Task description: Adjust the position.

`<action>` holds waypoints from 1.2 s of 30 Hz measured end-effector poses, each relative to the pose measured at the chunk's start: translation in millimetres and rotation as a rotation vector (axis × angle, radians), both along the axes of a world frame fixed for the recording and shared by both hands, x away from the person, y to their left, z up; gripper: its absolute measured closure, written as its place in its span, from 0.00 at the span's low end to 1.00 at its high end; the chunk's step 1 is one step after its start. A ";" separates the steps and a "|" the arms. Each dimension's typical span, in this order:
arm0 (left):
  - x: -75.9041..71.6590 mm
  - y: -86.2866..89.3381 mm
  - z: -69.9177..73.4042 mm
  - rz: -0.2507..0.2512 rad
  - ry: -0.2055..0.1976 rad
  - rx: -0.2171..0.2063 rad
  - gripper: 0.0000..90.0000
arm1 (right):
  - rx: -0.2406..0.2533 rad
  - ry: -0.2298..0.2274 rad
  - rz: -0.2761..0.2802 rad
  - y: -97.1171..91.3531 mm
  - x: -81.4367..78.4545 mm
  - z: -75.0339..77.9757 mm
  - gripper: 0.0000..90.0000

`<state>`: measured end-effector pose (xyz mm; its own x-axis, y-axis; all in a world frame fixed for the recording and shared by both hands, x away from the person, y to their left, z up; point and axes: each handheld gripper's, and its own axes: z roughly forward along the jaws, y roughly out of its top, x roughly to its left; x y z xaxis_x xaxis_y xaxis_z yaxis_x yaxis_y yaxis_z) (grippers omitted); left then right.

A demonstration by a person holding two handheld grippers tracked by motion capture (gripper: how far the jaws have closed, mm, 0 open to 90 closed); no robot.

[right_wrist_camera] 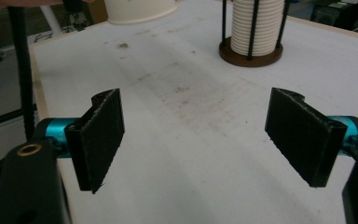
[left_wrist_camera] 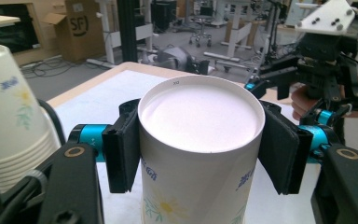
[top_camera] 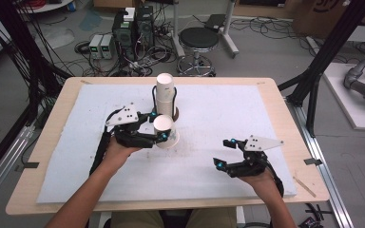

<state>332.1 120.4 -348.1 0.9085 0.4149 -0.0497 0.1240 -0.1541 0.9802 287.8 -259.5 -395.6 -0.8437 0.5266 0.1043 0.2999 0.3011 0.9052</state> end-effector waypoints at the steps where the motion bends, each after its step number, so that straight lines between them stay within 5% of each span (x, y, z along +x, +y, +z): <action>1: -0.5 -0.4 -0.7 -0.011 -0.001 0.008 0.41 | 0.005 -0.003 0.022 4.2 1.1 1.7 0.22; 13: -11.0 -10.1 -4.8 -0.122 0.000 0.028 0.41 | -0.002 -0.016 0.136 35.7 11.1 6.5 0.22; 36: -17.1 -32.1 -10.8 -0.237 0.018 0.035 0.41 | 0.022 -0.006 0.307 74.0 22.8 2.7 0.22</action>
